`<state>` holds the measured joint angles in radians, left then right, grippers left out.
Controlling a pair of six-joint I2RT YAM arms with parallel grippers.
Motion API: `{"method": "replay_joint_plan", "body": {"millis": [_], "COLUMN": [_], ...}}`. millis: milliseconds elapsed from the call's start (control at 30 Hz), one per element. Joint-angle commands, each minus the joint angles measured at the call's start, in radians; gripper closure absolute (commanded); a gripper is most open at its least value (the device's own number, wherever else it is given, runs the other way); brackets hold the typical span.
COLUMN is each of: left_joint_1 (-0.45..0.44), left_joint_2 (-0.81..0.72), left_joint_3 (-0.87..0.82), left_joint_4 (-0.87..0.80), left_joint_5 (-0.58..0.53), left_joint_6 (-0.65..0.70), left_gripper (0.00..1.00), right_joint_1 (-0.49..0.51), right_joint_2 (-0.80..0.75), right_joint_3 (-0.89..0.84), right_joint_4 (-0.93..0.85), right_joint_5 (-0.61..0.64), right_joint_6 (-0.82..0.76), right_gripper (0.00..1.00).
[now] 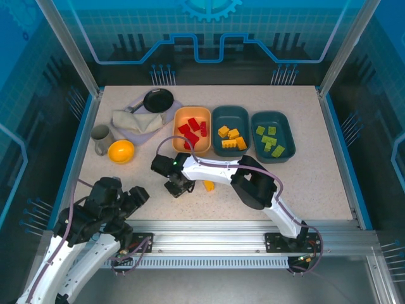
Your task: Sort the legos into containers by color
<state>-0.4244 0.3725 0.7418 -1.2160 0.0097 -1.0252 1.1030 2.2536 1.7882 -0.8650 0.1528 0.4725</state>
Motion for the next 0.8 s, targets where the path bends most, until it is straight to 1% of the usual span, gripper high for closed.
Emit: {"method": "replay_joint_plan", "body": {"millis": [0, 67, 167, 300, 400, 500, 600, 700, 767], "left_joint_1": [0.000, -0.001, -0.002, -0.019, -0.060, -0.111, -0.165, -0.216, -0.239], "left_joint_2": [0.037, 0.081, 0.177, 0.353, 0.508, 0.664, 0.811, 0.944, 1.010], "left_joint_3": [0.012, -0.009, -0.041, -0.026, 0.038, 0.120, 0.212, 0.314, 0.371], "left_joint_4": [0.114, 0.215, 0.389, 0.583, 0.675, 0.746, 0.796, 0.817, 0.820], "left_joint_5": [0.093, 0.155, 0.238, 0.265, 0.259, 0.257, 0.256, 0.251, 0.246], "left_joint_6": [0.065, 0.087, 0.102, 0.105, 0.128, 0.138, 0.145, 0.155, 0.155], "left_gripper": [0.22, 0.22, 0.22, 0.22, 0.22, 0.22, 0.22, 0.22, 0.22], "right_joint_1": [-0.007, -0.048, -0.157, -0.377, -0.564, -0.737, -0.883, -0.973, -1.000], "right_joint_2": [-0.100, -0.188, -0.346, -0.544, -0.637, -0.666, -0.648, -0.601, -0.555], "right_joint_3": [-0.030, -0.070, -0.171, -0.321, -0.396, -0.431, -0.443, -0.425, -0.407], "right_joint_4": [-0.003, -0.006, -0.018, -0.029, -0.032, -0.031, -0.021, -0.017, -0.006], "right_joint_5": [0.043, 0.065, 0.091, 0.086, 0.048, -0.020, -0.077, -0.080, -0.088], "right_joint_6": [0.008, 0.010, 0.012, -0.012, -0.051, -0.078, -0.081, -0.070, -0.066], "right_gripper": [0.73, 0.74, 0.74, 0.73, 0.73, 0.73, 0.73, 0.73, 0.73]}}
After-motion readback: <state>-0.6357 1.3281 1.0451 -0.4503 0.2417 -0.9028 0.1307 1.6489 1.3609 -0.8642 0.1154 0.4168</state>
